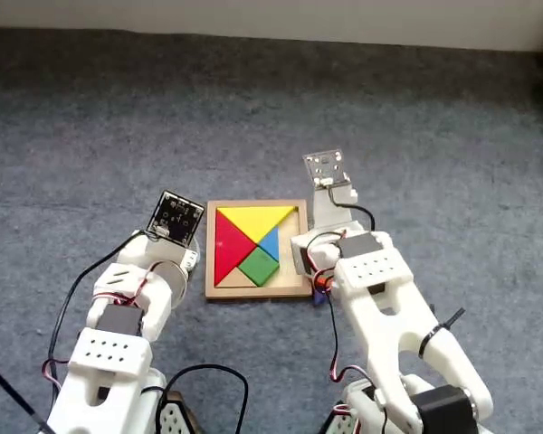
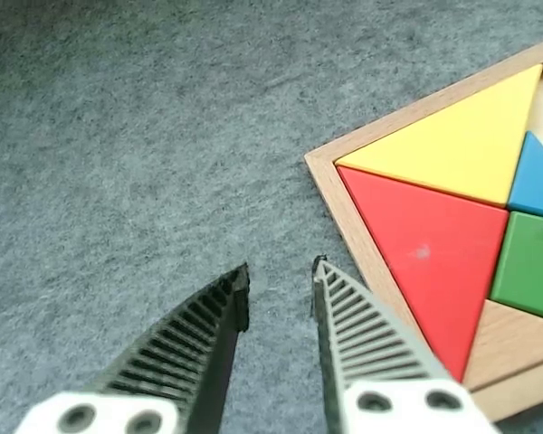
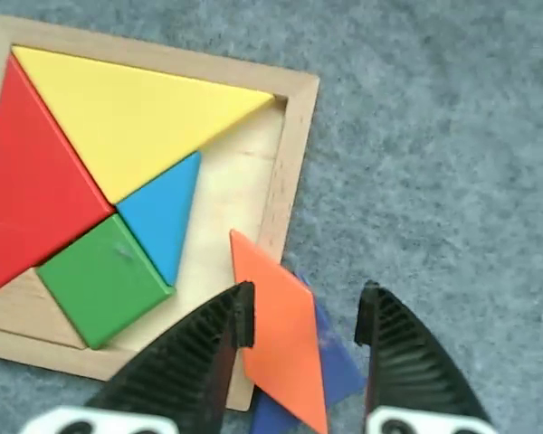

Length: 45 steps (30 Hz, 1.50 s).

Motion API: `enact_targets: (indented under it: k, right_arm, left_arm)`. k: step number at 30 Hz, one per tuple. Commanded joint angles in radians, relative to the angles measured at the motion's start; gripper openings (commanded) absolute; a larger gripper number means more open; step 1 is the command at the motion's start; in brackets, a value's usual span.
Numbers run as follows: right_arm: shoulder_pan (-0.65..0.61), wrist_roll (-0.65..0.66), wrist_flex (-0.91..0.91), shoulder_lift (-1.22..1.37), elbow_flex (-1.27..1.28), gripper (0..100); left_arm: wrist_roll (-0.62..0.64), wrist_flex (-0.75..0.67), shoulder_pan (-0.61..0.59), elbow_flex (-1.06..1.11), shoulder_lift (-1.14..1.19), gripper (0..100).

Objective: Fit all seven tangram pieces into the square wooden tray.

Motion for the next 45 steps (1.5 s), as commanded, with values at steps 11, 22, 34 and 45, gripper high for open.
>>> enact_targets:
  k: [11,22,34,45]
  right_arm:
    - [-0.101,-0.009,-0.021,0.111,-0.053,18.4]
    - [-0.105,-0.005,-0.021,0.108,-0.054,10.8]
    - [-0.099,0.018,-0.007,0.091,-0.061,0.9]
    - [-0.093,0.120,-0.088,-0.024,-0.054,0.5]
  left_arm:
    - [0.005,-0.015,0.022,-0.007,-0.015,13]
    - [0.005,-0.014,0.022,-0.007,-0.015,13]
    - [0.005,-0.014,0.022,-0.007,-0.015,13]
    - [0.005,-0.014,0.018,-0.007,-0.016,13]
